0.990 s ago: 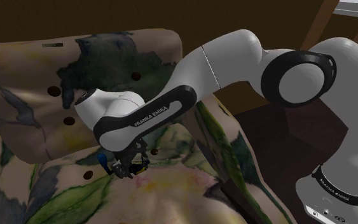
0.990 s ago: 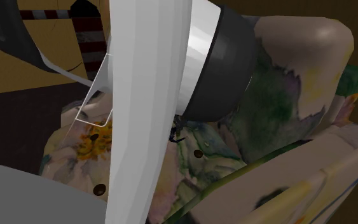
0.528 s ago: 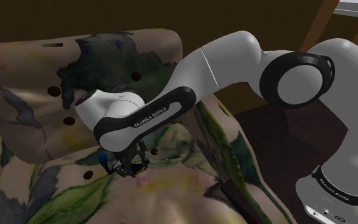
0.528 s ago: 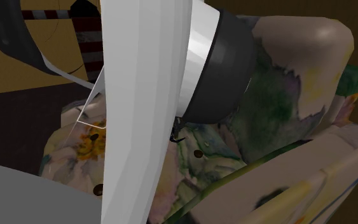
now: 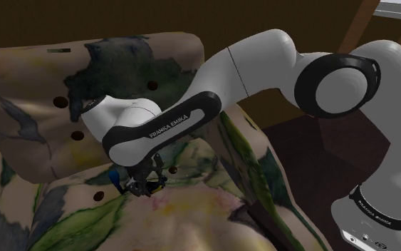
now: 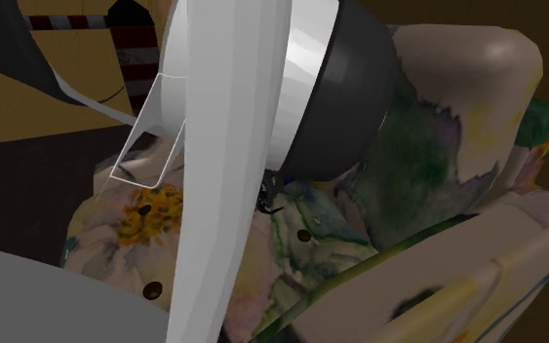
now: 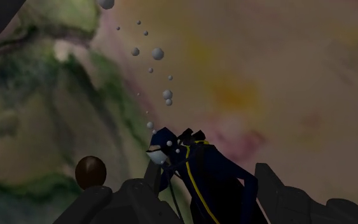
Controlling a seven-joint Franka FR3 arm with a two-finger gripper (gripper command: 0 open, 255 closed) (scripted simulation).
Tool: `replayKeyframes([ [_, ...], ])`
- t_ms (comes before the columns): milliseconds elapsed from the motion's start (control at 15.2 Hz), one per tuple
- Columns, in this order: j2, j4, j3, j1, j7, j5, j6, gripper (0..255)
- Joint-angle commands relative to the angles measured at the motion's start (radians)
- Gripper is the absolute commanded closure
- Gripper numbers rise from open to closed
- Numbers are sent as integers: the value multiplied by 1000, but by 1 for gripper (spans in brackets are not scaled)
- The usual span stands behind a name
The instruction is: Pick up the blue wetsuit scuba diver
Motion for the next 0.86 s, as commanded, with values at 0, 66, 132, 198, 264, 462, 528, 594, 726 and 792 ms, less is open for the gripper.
replayKeyframes([
  [0, -15, -1, 3, -2, -1, 3, -14, 255],
  [66, -23, 0, 4, -3, -2, 5, -22, 255],
  [132, -29, 2, 6, -4, -2, 7, -31, 255],
  [198, -37, 3, 7, -4, -3, 8, -39, 255],
  [264, -43, 5, 9, -5, -3, 10, -47, 255],
  [462, -62, 13, 13, -6, -5, 15, -74, 255],
  [528, -69, 15, 14, -6, -6, 16, -82, 255],
  [594, -74, 20, 15, -6, -6, 18, -92, 255],
  [726, -81, 24, 17, -6, -7, 20, -103, 255],
  [792, -81, 24, 17, -6, -7, 20, -103, 255],
])
